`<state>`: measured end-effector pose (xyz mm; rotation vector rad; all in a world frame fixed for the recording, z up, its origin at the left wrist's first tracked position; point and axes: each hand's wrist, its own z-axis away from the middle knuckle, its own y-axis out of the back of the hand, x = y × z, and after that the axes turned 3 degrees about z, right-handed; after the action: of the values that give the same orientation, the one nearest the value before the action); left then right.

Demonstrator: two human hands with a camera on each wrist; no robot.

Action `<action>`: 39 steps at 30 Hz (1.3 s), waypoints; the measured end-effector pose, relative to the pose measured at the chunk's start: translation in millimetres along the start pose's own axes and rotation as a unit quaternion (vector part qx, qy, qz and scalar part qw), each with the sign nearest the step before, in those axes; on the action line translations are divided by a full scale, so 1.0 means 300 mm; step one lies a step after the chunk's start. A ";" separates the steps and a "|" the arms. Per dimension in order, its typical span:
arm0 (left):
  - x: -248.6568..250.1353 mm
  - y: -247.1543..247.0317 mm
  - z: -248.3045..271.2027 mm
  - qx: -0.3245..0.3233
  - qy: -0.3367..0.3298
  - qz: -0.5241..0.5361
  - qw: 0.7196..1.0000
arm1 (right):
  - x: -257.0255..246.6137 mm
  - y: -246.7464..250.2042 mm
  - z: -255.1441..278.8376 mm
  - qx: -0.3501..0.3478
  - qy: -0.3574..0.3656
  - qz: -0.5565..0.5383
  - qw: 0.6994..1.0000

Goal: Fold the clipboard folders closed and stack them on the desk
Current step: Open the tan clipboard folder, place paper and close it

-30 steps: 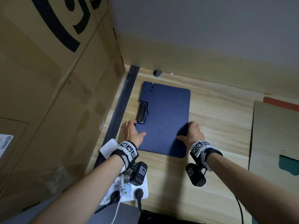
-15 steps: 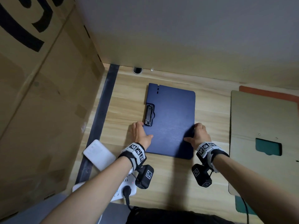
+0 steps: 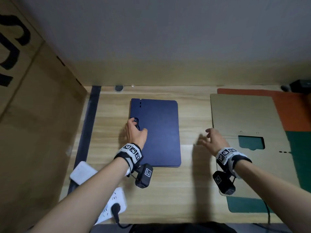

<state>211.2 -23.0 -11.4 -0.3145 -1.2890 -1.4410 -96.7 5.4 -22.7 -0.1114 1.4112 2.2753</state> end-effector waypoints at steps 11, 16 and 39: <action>0.139 -0.575 0.282 -0.240 0.008 -0.028 0.970 | 0.539 0.121 0.051 0.030 -0.085 -0.063 0.994; 0.150 -0.795 0.394 -0.267 0.078 -0.033 0.960 | 0.641 0.113 0.040 0.001 -0.015 -0.094 0.996; 0.384 -0.582 0.512 -0.165 -0.099 -0.022 0.981 | 0.513 0.446 0.036 0.070 0.132 -0.123 0.981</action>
<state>-41.2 2.3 43.4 -0.6685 -1.2154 -1.6970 -288.3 16.9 46.9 -0.5291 1.5856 2.0073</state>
